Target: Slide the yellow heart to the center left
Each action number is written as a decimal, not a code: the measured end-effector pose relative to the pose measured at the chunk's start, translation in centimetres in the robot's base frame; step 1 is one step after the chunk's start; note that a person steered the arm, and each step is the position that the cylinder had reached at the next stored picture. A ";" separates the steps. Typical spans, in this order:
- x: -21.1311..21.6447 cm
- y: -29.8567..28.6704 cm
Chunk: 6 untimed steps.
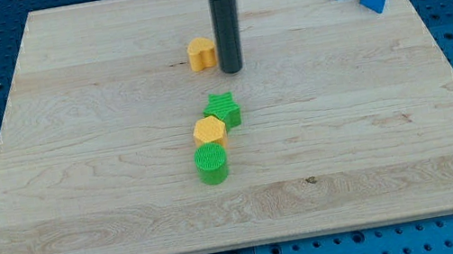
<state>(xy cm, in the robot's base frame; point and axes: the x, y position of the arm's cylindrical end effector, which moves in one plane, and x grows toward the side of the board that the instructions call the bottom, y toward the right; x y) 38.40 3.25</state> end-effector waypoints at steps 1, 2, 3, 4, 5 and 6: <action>-2.1 2.1; -3.8 1.0; -3.7 -1.2; -2.9 -5.2; -1.7 -8.7; -1.0 -11.3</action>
